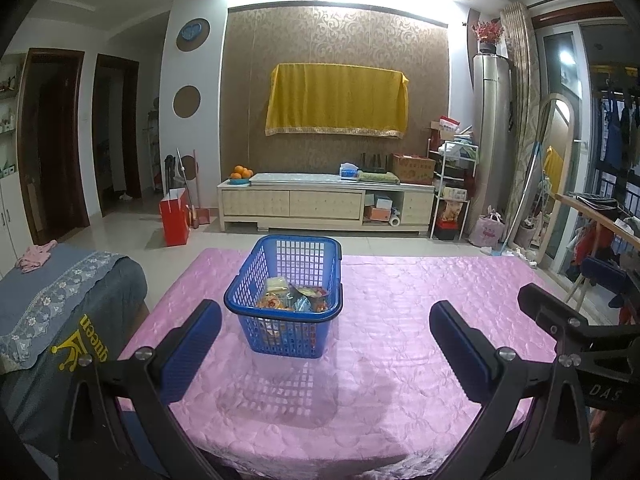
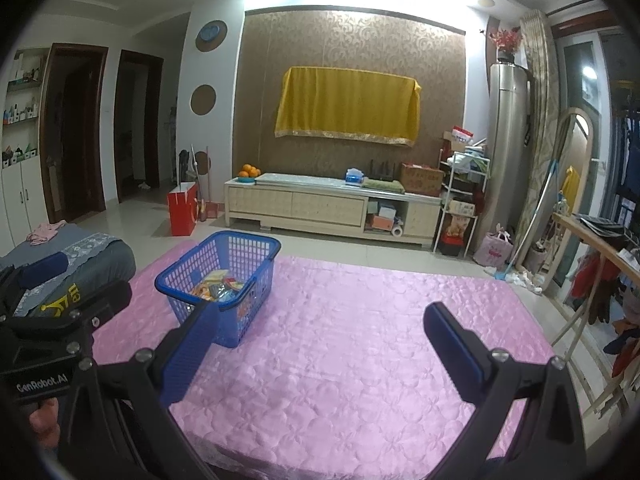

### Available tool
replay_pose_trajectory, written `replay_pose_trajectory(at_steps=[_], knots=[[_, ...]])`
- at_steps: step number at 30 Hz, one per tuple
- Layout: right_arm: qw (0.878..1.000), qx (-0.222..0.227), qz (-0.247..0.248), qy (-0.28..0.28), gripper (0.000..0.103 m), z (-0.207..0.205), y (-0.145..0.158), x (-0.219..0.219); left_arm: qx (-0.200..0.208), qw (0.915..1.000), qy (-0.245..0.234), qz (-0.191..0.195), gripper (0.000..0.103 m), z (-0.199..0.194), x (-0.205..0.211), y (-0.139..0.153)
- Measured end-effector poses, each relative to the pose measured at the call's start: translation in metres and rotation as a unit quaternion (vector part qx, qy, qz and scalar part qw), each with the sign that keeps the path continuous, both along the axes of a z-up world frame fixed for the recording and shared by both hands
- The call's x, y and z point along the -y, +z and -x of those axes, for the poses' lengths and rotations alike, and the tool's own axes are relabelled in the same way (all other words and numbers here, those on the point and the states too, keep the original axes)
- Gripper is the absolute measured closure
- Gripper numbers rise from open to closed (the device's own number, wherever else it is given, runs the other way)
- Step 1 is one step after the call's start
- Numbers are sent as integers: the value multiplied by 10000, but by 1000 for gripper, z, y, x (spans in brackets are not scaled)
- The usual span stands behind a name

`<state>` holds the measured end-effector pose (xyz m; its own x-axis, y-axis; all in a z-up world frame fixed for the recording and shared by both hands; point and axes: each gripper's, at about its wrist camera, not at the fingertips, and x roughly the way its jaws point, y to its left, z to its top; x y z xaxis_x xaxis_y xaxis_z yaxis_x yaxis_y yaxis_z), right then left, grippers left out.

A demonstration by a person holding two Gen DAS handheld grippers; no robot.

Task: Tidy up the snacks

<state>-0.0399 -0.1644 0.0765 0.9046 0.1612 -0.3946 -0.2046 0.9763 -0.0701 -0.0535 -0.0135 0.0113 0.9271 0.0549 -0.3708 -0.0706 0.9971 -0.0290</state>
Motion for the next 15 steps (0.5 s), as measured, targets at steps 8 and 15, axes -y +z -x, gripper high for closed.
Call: replay_pose_trajectory(at_steps=[8,15], knots=[[10000,-25,-12,8,0,-1,-1,0,-36,10000,25,12,0,0,0,1],[10000,-35,18,-12,0,0,-3,-4,-45,10000,44,8,0,1,0,1]])
